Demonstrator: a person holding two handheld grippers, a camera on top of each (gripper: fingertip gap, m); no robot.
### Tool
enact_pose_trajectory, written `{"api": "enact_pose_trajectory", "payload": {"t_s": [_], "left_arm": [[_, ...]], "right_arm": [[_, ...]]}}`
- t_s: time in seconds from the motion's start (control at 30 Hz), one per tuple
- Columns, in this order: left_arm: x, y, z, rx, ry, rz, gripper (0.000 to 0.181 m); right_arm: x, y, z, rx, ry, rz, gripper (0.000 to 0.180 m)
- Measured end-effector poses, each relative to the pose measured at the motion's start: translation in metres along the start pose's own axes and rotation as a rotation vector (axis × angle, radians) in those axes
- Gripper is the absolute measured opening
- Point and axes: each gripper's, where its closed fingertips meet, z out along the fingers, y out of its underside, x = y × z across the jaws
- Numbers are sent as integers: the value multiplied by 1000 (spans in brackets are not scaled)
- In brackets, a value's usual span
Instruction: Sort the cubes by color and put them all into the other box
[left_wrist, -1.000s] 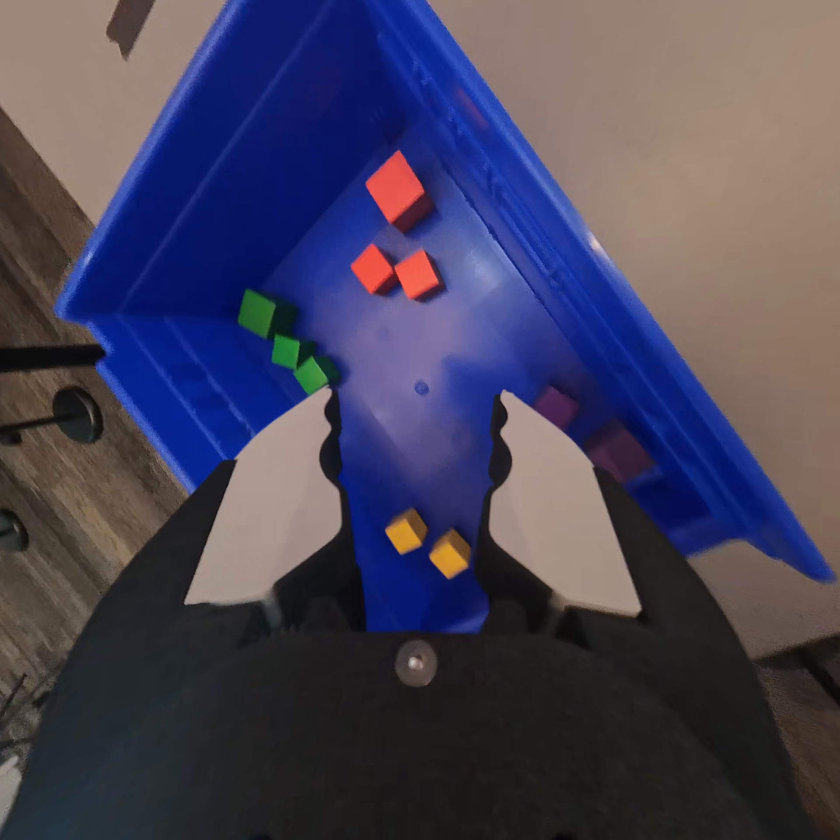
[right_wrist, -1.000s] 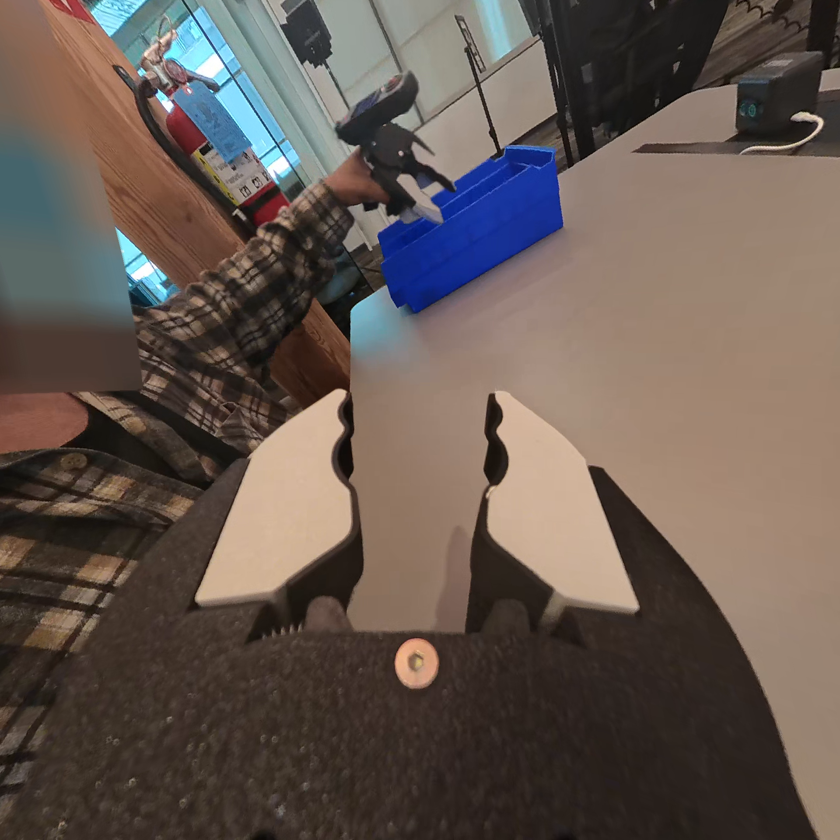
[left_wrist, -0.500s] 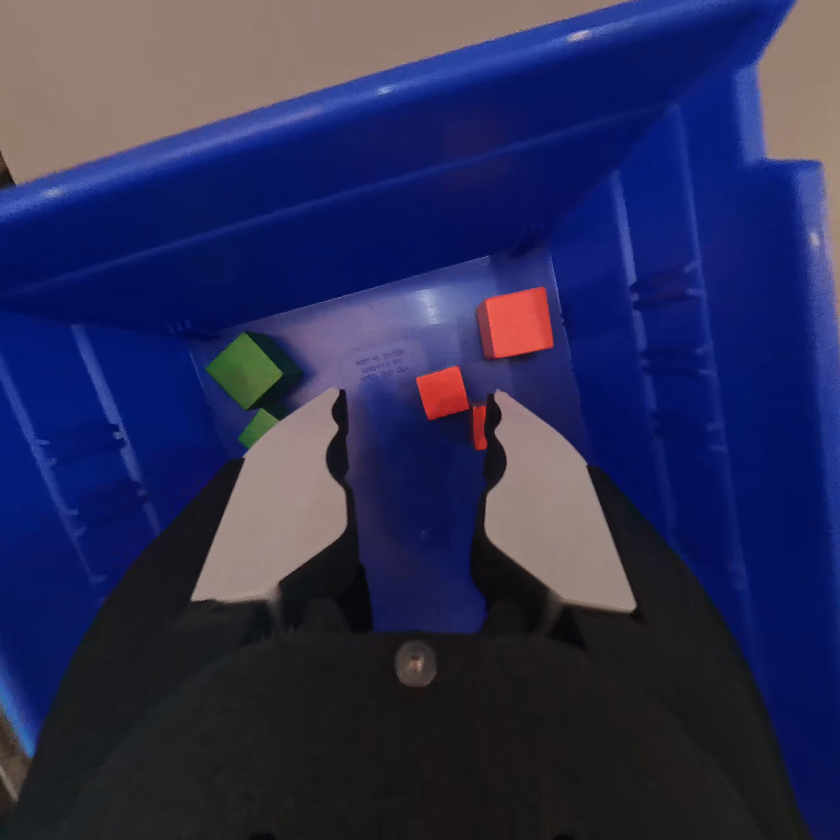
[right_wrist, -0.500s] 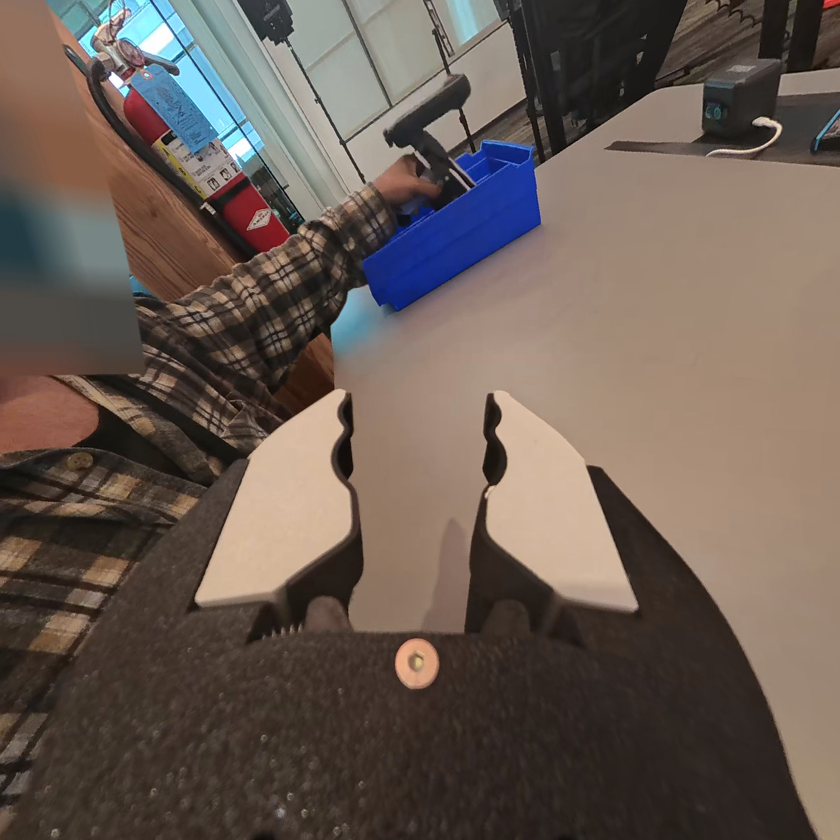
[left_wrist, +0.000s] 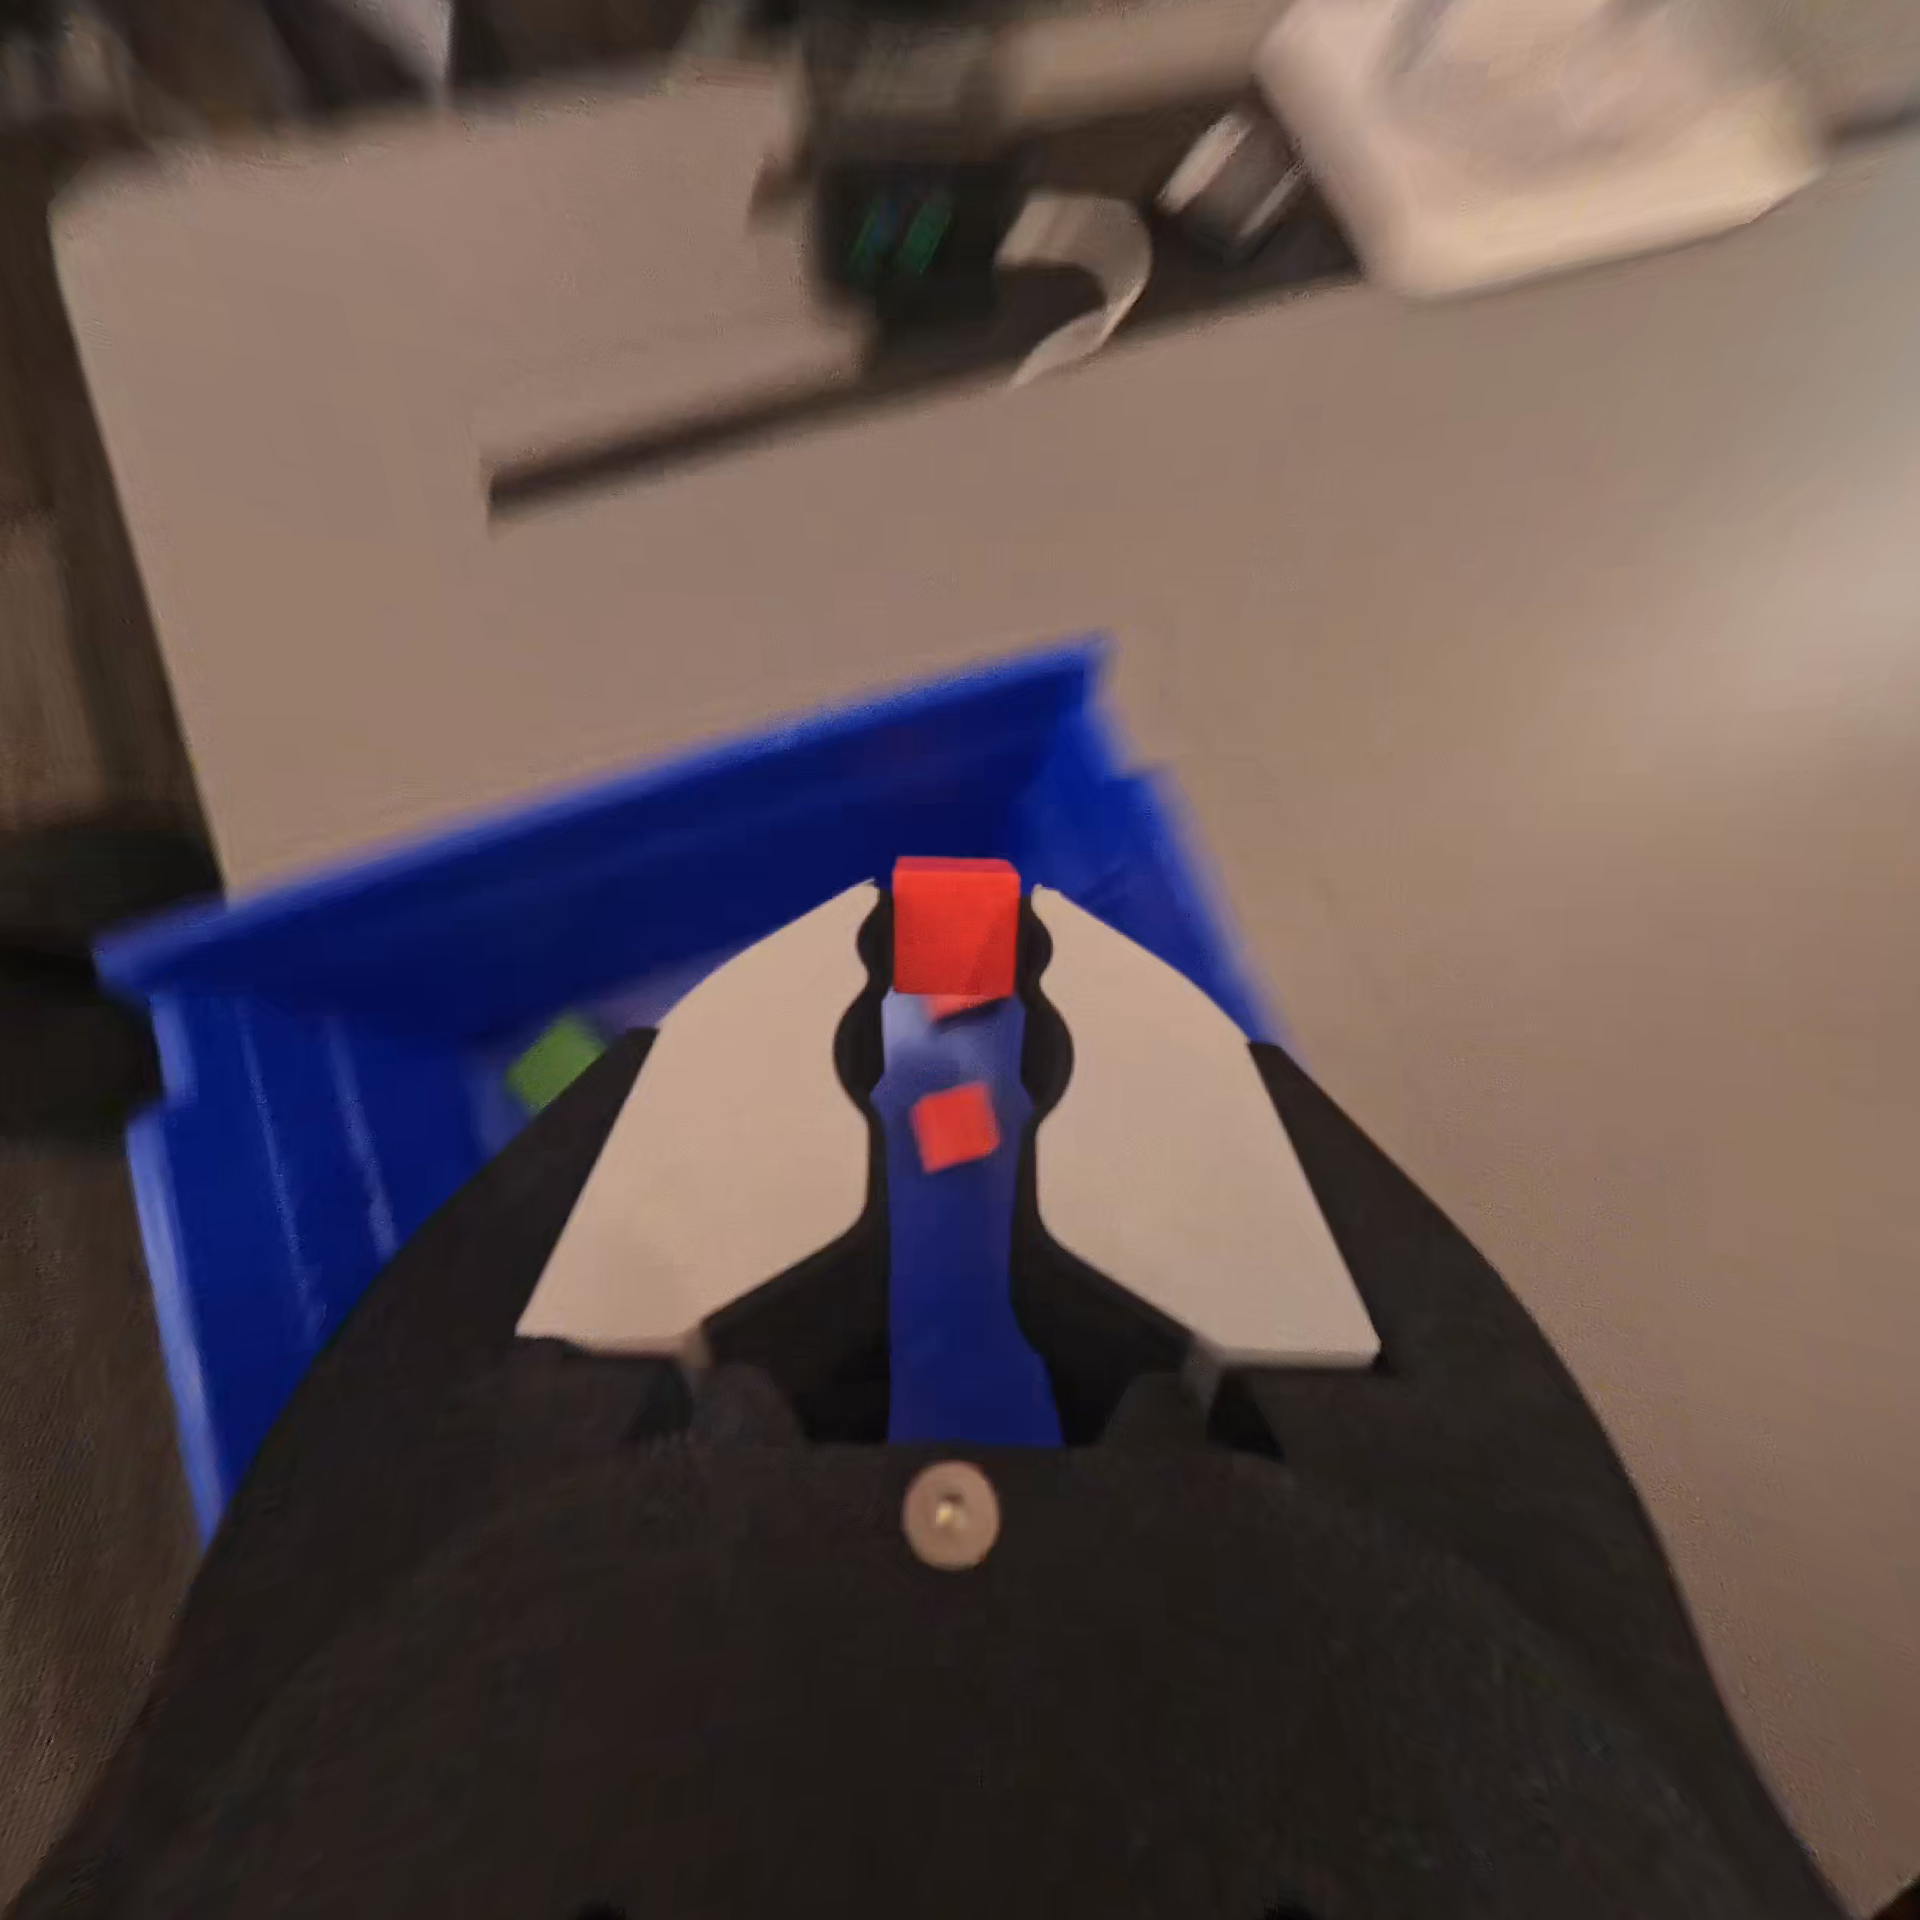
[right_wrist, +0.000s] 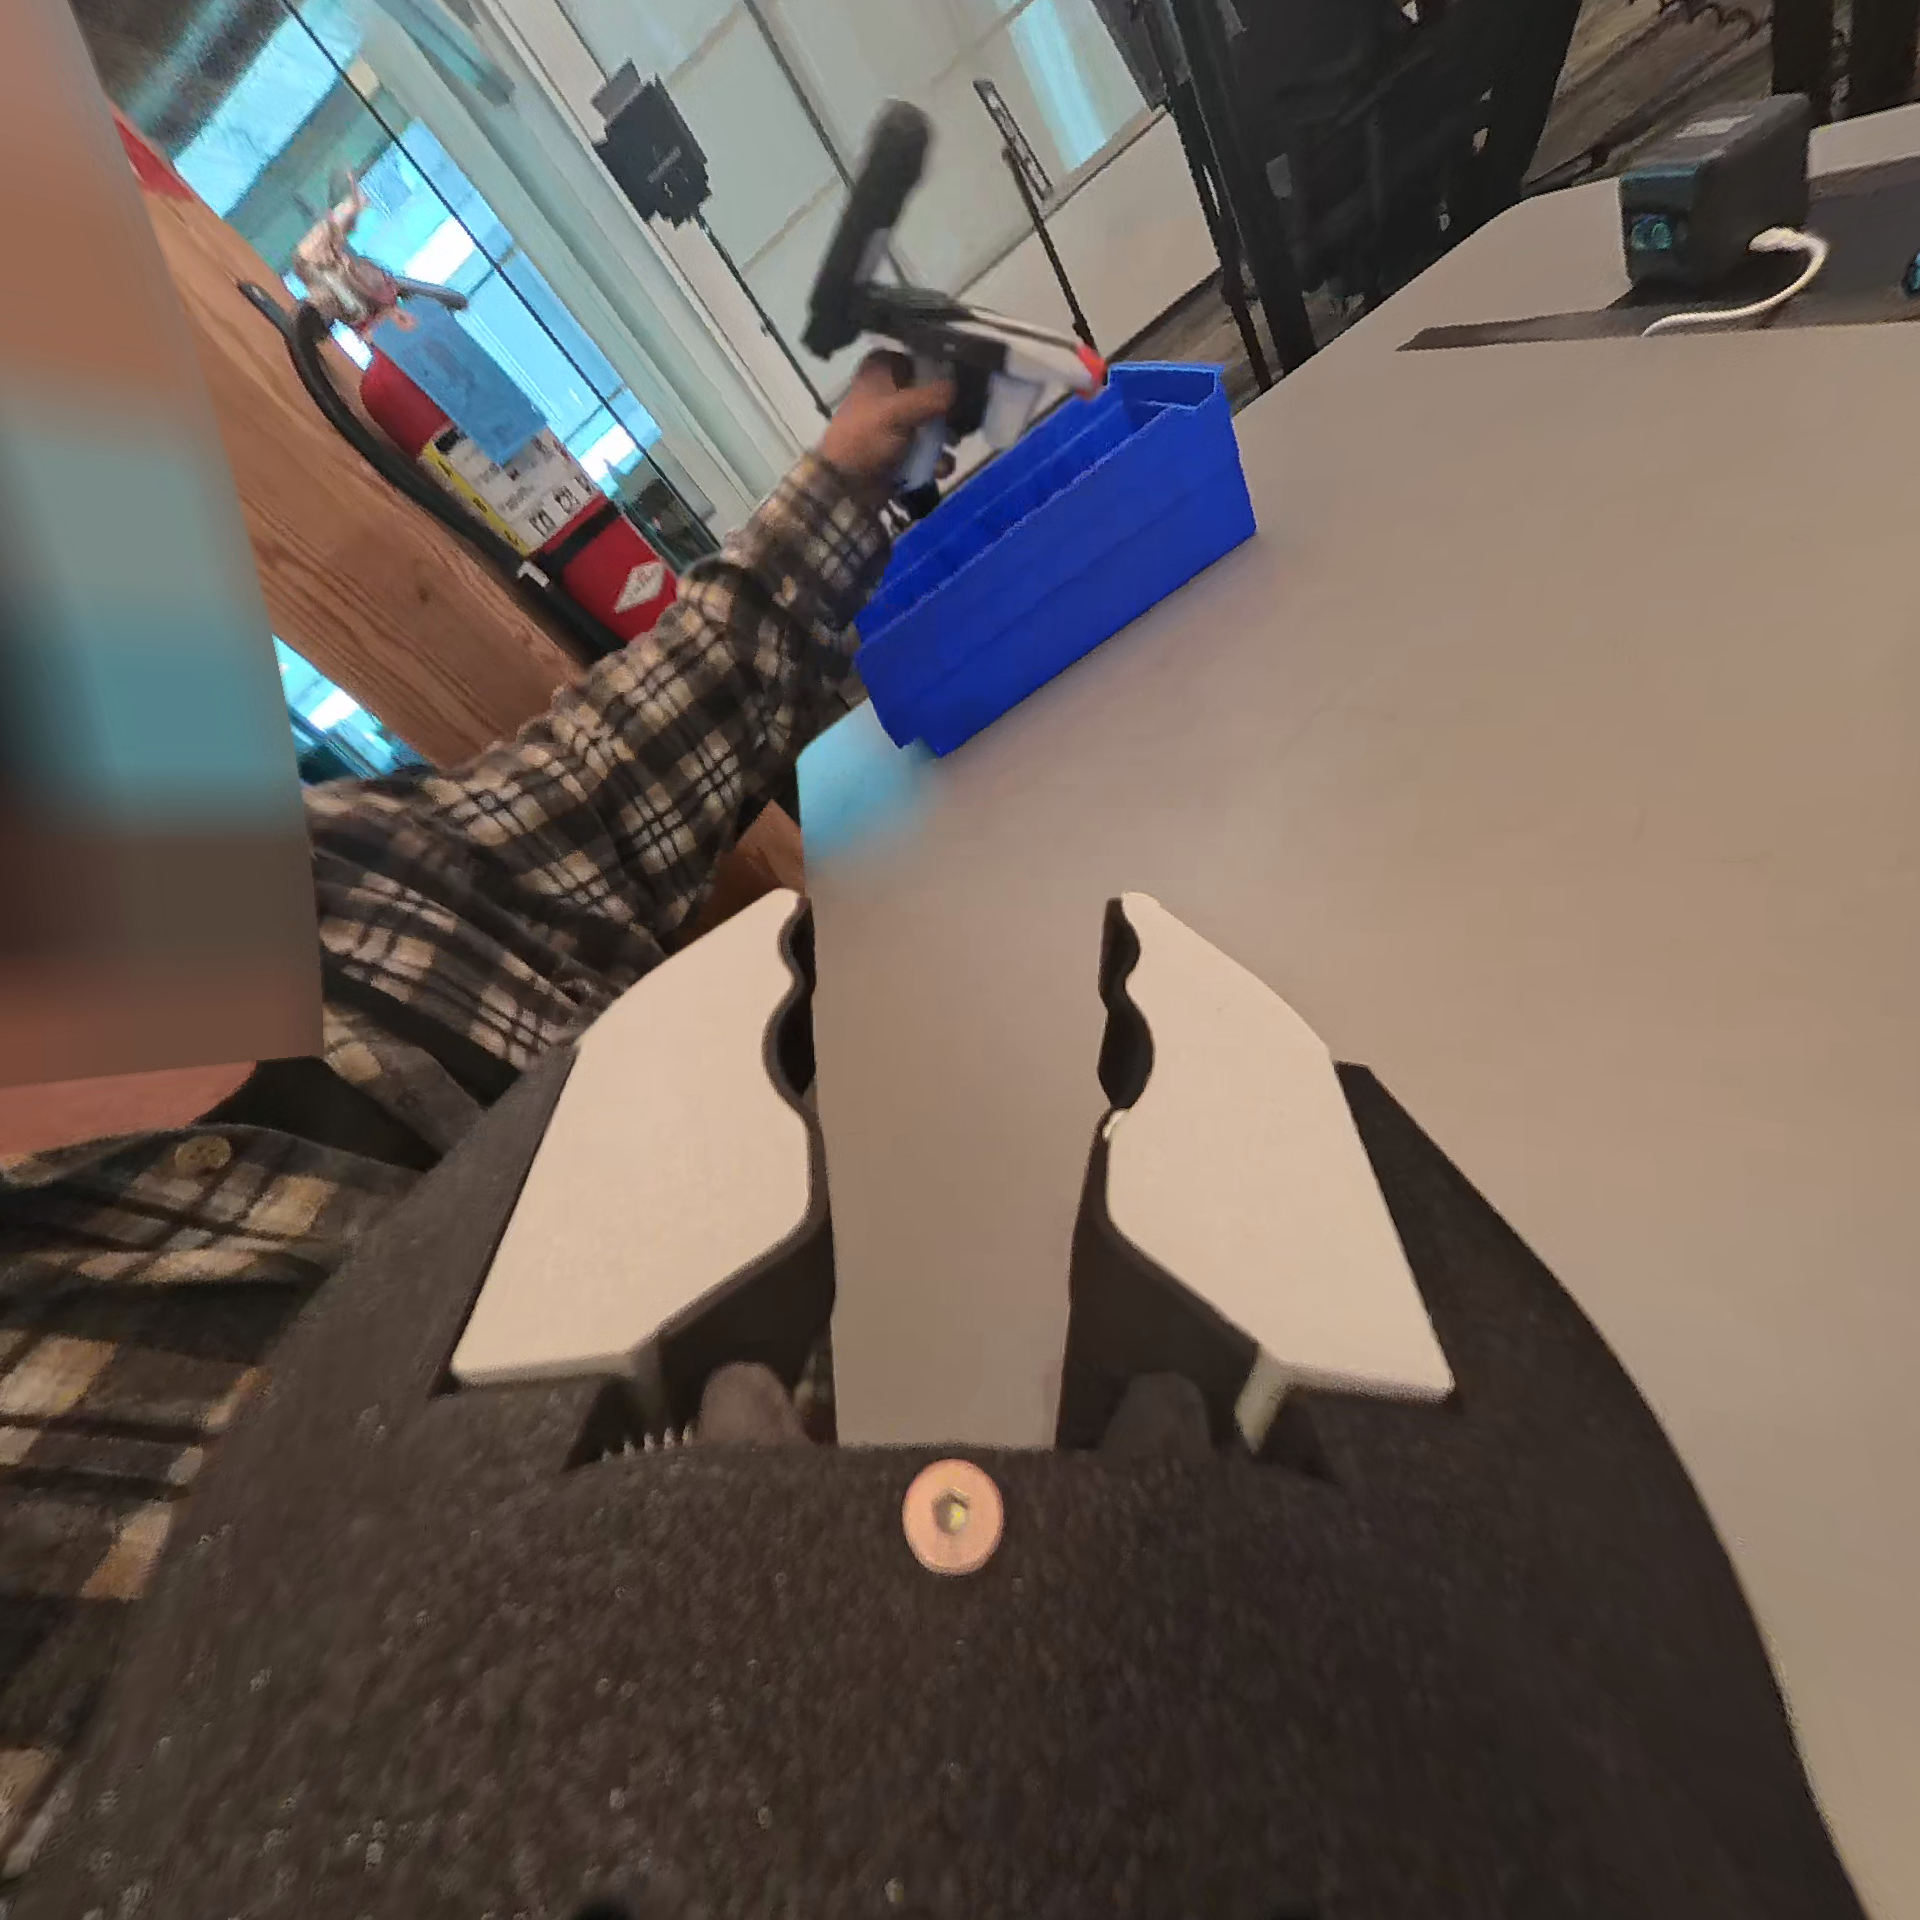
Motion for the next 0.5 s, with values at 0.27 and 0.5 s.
{"api": "enact_pose_trajectory", "payload": {"t_s": [0.27, 0.5], "left_arm": [[267, -82, -63, 583, 331, 713, 22], [409, -66, -36, 773, 615, 867, 22]], "right_arm": [[2, -54, 55, 71, -312, 340, 56], [-23, -75, 86, 9, -567, 555, 58]]}}
